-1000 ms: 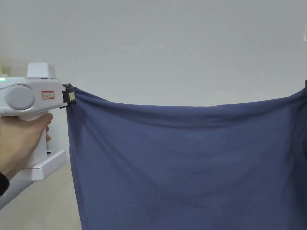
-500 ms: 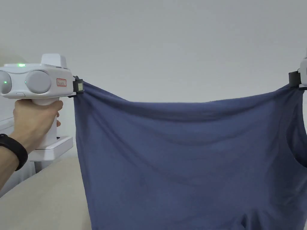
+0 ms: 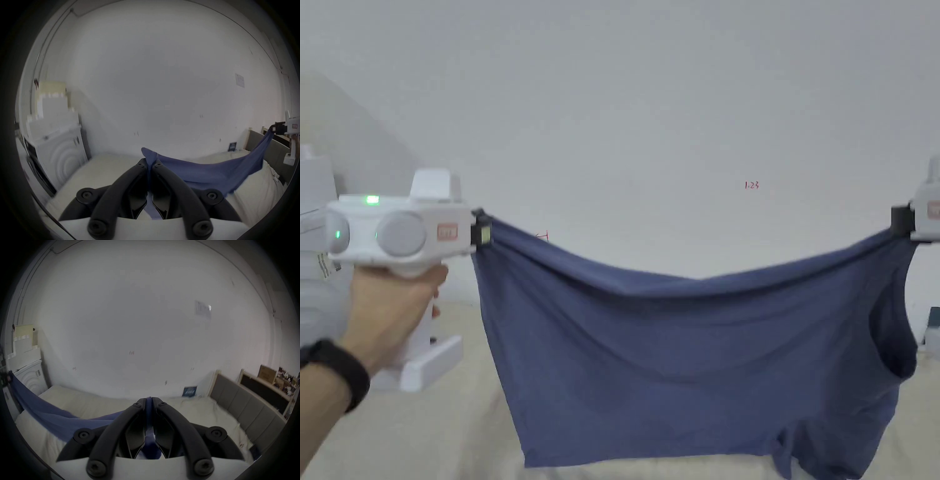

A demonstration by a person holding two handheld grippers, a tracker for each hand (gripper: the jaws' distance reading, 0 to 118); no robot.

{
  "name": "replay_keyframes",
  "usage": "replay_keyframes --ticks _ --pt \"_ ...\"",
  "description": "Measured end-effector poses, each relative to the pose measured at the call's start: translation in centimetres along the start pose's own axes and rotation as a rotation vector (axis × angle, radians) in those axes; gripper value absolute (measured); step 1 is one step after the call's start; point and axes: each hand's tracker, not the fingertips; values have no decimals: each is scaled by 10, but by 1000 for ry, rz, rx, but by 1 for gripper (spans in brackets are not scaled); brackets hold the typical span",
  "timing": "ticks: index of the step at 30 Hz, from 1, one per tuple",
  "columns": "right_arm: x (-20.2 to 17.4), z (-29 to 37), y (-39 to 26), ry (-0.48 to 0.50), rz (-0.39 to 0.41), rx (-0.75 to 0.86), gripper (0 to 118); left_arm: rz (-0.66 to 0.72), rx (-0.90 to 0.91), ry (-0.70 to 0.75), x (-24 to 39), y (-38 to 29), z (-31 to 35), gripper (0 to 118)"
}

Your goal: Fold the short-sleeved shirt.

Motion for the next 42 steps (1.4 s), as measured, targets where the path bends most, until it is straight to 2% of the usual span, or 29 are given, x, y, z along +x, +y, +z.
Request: replay_keyframes --ticks 2,4,5,6,7,8,9,10,11,13,16,17,18,20,21,28,34,38,42 --pt "6 11 -52 51 -36 -35 6 34 -60 -36 -4 -51 11 1" --pt "12 29 -110 82 -94 -89 6 132 -123 -109 -13 -97 23 1" --pt "15 38 -137 112 -104 -133 6 187 -95 -101 -16 -123 36 1" --pt "16 53 -164 113 -138 -136 6 234 -119 -112 -18 -145 48 1" --pt "19 64 -187 122 -129 -151 6 264 -171 -145 -20 -167 63 1" --pt "22 78 -210 130 -148 -174 6 300 -133 -146 -20 -189 79 1" --pt "25 92 -236 119 -193 -184 5 319 -199 -146 -24 -212 94 1" --pt "32 99 -256 138 -187 -234 5 359 -201 -139 -26 -232 112 1" --pt "35 115 -278 137 -218 -237 5 403 -179 -153 -28 -251 133 1" --pt "40 149 -312 134 -194 -280 5 399 -194 -138 -30 -279 172 1" --pt "48 202 -352 117 -211 -310 5 435 -220 -137 -40 -310 226 1" --pt "51 221 -366 100 -241 -303 6 429 -233 -120 -37 -318 249 1" --pt "52 239 -375 121 -229 -348 6 399 -262 -140 -38 -323 265 1" --pt "55 273 -394 85 -263 -322 5 356 -242 -133 -38 -333 298 1" --pt "58 286 -401 101 -262 -359 5 357 -260 -128 -39 -337 313 1" --pt "68 361 -449 39 -263 -436 6 383 -279 -101 -52 -362 386 1" --pt "65 385 -473 15 -250 -495 5 373 -375 -86 -49 -388 403 1" --pt "60 380 -478 12 -193 -523 5 365 -400 -74 -48 -394 398 1" --pt "59 379 -478 5 -182 -518 6 346 -397 -77 -49 -388 394 3"
